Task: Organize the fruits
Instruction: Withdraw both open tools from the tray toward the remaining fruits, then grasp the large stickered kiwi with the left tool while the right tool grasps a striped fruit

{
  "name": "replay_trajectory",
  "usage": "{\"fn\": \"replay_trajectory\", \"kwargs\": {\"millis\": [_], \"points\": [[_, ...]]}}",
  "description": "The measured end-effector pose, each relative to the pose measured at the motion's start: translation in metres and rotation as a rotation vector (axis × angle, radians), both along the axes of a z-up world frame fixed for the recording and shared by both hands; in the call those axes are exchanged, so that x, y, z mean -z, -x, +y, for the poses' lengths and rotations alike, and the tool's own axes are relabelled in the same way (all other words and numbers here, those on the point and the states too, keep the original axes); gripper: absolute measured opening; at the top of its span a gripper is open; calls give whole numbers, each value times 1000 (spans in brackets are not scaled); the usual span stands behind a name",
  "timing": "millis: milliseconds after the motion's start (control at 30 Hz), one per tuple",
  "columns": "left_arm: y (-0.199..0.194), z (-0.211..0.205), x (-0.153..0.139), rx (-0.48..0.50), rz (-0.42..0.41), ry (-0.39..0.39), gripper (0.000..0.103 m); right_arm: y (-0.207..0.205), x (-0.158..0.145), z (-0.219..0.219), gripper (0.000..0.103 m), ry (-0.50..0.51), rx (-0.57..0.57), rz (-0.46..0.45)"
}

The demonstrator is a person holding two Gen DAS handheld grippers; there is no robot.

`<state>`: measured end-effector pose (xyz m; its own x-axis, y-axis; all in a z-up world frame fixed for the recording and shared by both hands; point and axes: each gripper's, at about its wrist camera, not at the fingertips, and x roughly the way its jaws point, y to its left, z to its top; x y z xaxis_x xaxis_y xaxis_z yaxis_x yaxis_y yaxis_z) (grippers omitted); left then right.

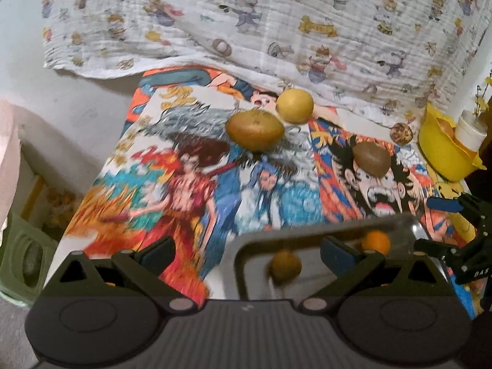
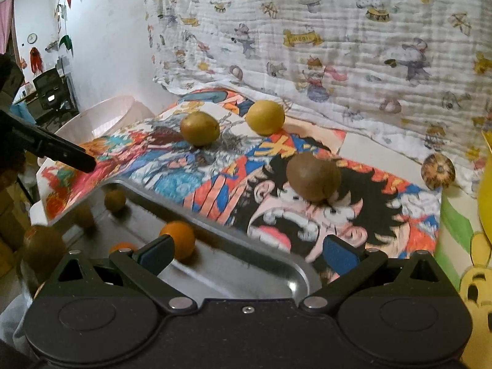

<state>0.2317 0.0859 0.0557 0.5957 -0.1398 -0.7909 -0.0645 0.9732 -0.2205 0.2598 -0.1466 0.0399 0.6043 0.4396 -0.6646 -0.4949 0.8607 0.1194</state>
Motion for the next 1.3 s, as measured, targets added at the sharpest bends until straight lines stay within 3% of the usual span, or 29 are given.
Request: {"fn": "replay_trajectory", "kwargs": {"millis": [467,800,1067,1300], "points": [[-81,-20,18,71,1,-6,102,-58,6,7,102,8,43,9],[-115,-24,17,98,-26,-1,102,-82,6,-3,102,17,100,6],[-126,-63,1,222,-170,-49,102,-100,6,-55,102,-37,378,-69],[-139,-114,13,371,-177,-85,102,-124,19,-81,102,-40,543,-71]]}}
